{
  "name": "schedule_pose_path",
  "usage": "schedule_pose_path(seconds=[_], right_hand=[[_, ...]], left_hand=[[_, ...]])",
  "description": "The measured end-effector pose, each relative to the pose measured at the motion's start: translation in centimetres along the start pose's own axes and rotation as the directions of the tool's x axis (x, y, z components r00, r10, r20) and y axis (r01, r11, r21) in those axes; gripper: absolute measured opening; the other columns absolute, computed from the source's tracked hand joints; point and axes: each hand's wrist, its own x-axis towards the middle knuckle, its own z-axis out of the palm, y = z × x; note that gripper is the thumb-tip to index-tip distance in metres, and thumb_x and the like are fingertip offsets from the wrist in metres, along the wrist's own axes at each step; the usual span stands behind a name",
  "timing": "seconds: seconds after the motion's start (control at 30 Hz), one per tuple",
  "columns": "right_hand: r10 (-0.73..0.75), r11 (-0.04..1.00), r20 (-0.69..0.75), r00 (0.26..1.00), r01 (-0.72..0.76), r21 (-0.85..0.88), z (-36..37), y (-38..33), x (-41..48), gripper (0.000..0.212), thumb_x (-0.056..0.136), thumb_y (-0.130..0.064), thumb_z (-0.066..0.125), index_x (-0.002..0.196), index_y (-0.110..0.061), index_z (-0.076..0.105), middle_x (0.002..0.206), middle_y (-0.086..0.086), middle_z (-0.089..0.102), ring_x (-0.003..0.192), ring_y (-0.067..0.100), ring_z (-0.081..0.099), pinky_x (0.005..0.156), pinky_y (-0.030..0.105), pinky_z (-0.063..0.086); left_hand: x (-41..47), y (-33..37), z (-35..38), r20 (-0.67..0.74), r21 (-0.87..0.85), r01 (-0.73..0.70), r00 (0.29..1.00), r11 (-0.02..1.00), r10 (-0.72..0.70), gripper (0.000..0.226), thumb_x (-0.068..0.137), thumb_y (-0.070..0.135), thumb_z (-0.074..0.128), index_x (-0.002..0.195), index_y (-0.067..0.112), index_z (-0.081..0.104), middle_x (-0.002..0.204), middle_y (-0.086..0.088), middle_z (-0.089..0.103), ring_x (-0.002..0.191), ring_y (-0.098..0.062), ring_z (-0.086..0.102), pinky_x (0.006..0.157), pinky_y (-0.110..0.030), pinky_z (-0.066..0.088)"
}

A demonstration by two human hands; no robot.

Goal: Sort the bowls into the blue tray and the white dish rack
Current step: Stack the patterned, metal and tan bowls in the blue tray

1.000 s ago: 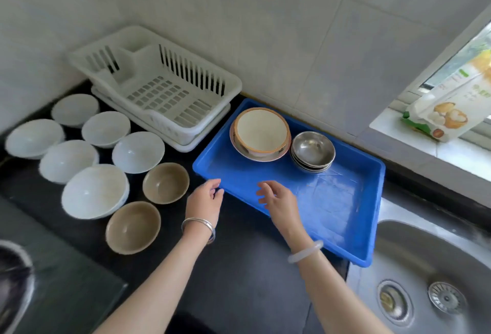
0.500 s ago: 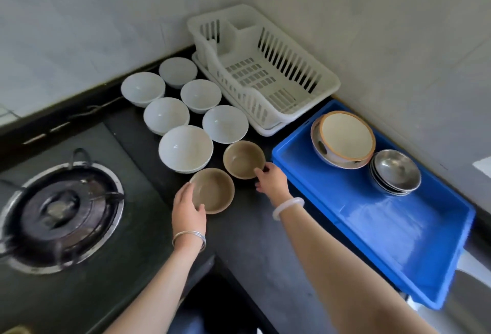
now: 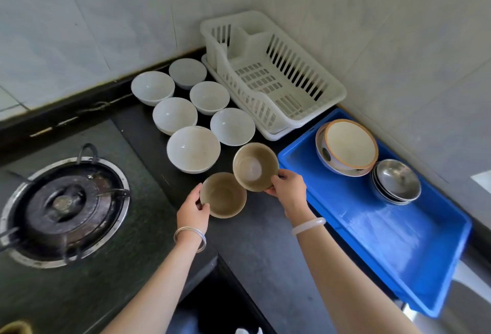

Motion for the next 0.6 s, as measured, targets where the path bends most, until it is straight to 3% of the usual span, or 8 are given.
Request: schedule_pose_path(seconds=[0.13, 0.2, 0.3, 0.47, 0.6], right_hand=[[-0.009, 0.991, 0.065, 0.998, 0.018, -0.135, -0.3, 0.3, -1.9, 0.019, 0.09, -0.011, 0.056, 0.079, -0.025, 0.064, 0.083, 0.004, 0.07, 0.069, 0.009, 0.069, 0.05, 0.012, 0.05], [-0.009, 0.979, 0.082, 0.997, 0.025, -0.203, -0.2, 0.9, -2.5, 0.011, 0.09, -0.013, 0.057, 0.088, -0.022, 0.065, 0.083, 0.002, 0.069, 0.065, 0.006, 0.067, 0.046, 0.009, 0.046], [-0.01, 0.964, 0.084, 0.996, 0.032, -0.263, 0.2, 2.0, -3.1, 0.01, 0.09, -0.015, 0.059, 0.096, -0.018, 0.066, 0.081, -0.001, 0.067, 0.065, 0.007, 0.067, 0.05, 0.012, 0.048], [-0.025, 0.955, 0.05, 0.998, 0.039, -0.293, 1.3, 2.5, -3.2, 0.009, 0.089, -0.016, 0.061, 0.097, -0.018, 0.066, 0.076, -0.004, 0.064, 0.065, 0.01, 0.067, 0.055, 0.016, 0.052], [-0.024, 0.945, 0.041, 0.999, 0.036, -0.325, 2.1, 2.3, -3.1, 0.014, 0.089, -0.015, 0.061, 0.102, -0.017, 0.064, 0.08, -0.002, 0.062, 0.07, 0.014, 0.067, 0.067, 0.024, 0.059]], left_hand=[[0.1, -0.1, 0.8, 0.098, -0.055, -0.003, 0.995, 0.998, 0.008, 0.048, 0.088, 0.0, 0.051, 0.131, 0.019, 0.05, 0.131, -0.004, 0.058, 0.115, -0.022, 0.057, 0.102, -0.031, 0.042], [0.1, -0.2, 1.2, 0.134, -0.22, 0.096, 0.989, 0.971, -0.068, 0.037, 0.092, 0.008, 0.048, 0.128, 0.015, 0.053, 0.13, -0.009, 0.058, 0.114, -0.023, 0.057, 0.101, -0.038, 0.044], [0.0, -0.5, 1.4, 0.141, -0.42, 0.239, 0.97, 0.876, -0.197, 0.033, 0.095, 0.02, 0.044, 0.125, 0.008, 0.054, 0.126, -0.015, 0.058, 0.11, -0.027, 0.058, 0.094, -0.036, 0.048], [-0.3, -0.8, 1.4, 0.164, -0.419, 0.227, 0.971, 0.879, -0.173, 0.034, 0.094, 0.021, 0.049, 0.123, 0.005, 0.055, 0.122, -0.015, 0.059, 0.099, -0.022, 0.059, 0.09, -0.032, 0.048], [-0.2, -0.7, 1.5, 0.197, -0.336, 0.209, 0.969, 0.918, -0.149, 0.038, 0.092, 0.012, 0.053, 0.129, 0.003, 0.05, 0.121, -0.018, 0.059, 0.101, -0.022, 0.058, 0.091, -0.031, 0.048]])
